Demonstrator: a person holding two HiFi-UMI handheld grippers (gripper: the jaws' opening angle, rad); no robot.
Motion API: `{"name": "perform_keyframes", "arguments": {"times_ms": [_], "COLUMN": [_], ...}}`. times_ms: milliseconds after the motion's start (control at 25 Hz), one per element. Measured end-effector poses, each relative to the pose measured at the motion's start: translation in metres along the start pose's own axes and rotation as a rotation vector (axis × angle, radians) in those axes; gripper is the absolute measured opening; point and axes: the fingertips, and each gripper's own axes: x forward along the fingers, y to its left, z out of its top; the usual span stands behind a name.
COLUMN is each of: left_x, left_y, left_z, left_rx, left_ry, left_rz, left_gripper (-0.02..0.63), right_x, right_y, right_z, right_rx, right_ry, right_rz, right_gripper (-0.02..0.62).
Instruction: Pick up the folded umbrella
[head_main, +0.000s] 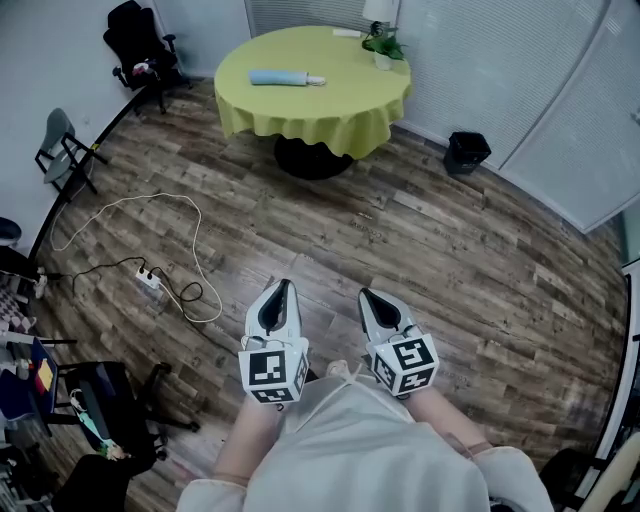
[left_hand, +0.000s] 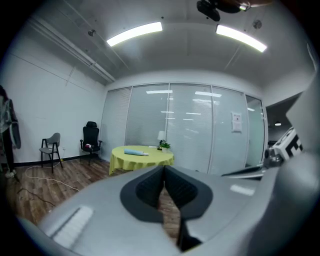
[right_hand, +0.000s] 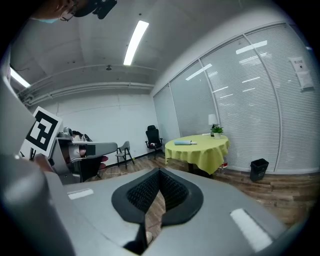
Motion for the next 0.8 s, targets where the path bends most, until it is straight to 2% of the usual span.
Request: {"name": "perform_keyframes", "arguments": {"times_ms": [400,640,800], "left_x": [0.056,0.106,0.137], "left_y": [0.085,0.161,0.225], "left_z": [0.007,0.025,0.04], "left_rx": [-0.027,-0.049,-0.054], "left_ry": [0.053,0.07,0.072], "left_rz": [0.018,0.007,-0.015], "left_gripper": [0.006,0.006,0.006], "right_x": [0.094,0.176,0.24], "right_y": [0.018,0.038,0.059], "right_z": [0.015,0.042,0.067], "right_rx": [0.038,0.037,0.035], "right_ry": [0.071,0.1,0.096], "right_rz": [0.025,0.013,-0.017], "right_gripper": [0.0,0.0,0.0]}}
